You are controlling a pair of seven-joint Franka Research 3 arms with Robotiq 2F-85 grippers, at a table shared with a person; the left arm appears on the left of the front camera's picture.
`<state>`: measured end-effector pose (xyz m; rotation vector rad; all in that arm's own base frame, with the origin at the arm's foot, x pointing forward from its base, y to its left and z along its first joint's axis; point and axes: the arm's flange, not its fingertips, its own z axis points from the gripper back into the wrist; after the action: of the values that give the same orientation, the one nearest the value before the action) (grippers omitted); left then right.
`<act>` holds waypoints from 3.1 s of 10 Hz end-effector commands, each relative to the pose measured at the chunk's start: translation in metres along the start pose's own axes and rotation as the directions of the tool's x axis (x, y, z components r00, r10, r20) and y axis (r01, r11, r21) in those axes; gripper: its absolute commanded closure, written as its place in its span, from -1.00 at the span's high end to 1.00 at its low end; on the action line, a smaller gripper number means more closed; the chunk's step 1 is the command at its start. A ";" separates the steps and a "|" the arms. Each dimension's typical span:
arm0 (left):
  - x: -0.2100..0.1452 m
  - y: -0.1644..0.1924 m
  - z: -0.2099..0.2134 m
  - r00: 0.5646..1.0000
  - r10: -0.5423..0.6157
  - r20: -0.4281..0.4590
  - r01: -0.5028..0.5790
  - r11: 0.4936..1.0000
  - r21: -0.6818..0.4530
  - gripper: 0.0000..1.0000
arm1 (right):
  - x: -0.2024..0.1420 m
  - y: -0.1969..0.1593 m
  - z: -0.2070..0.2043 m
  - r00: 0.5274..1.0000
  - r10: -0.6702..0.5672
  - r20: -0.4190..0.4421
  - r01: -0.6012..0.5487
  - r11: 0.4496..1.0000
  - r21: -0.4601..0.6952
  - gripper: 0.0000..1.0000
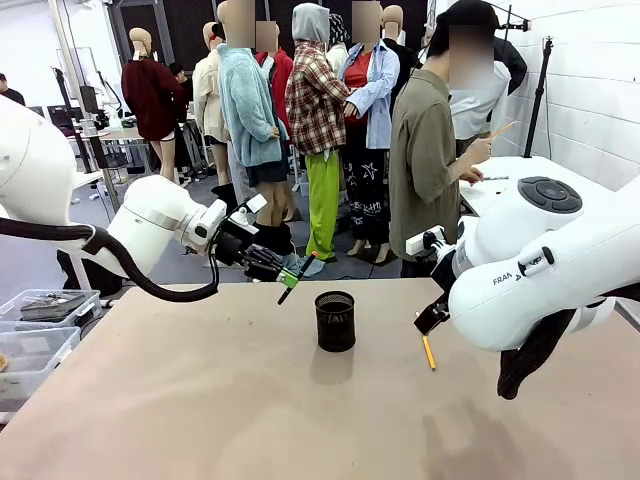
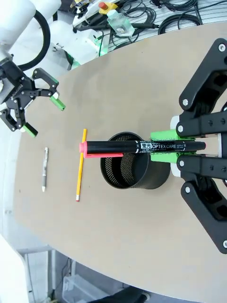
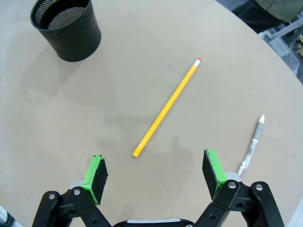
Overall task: Place the pens into the pen holder.
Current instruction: Pick up a writing instrument from the table and place it into the Pen holder.
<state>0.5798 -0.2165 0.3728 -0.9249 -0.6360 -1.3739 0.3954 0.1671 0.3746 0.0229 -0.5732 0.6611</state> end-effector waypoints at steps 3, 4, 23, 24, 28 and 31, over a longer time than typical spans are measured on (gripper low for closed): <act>-0.001 0.000 0.004 1.000 0.002 0.000 -0.002 1.000 0.006 -1.00 | 0.000 0.001 0.000 1.000 0.001 -0.001 -0.001 1.000 0.001 1.00; -0.005 -0.002 -0.002 0.997 -0.041 0.060 0.041 0.999 -0.011 -1.00 | 0.000 0.001 0.000 1.000 0.001 -0.001 -0.001 1.000 0.001 1.00; 0.006 0.062 -0.090 0.957 -0.152 0.248 0.207 0.955 -0.213 -0.66 | 0.000 0.001 0.000 1.000 0.001 -0.001 -0.001 1.000 0.001 1.00; 0.007 0.061 -0.088 0.964 -0.138 0.230 0.187 0.960 -0.209 -0.27 | 0.000 0.001 0.000 1.000 0.001 -0.001 -0.001 1.000 0.001 1.00; 0.016 0.031 -0.060 0.994 -0.043 0.099 0.047 0.998 -0.046 0.92 | 0.000 0.001 0.000 1.000 0.001 -0.001 -0.001 1.000 0.001 1.00; 0.029 -0.013 0.008 0.960 0.277 -0.026 -0.246 0.891 0.382 0.92 | 0.000 0.001 0.000 1.000 0.001 -0.001 -0.001 1.000 0.001 1.00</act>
<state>0.6022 -0.2291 0.3919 -0.7442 -0.7646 -1.1769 0.3956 0.1669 0.3746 0.0229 -0.5731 0.6605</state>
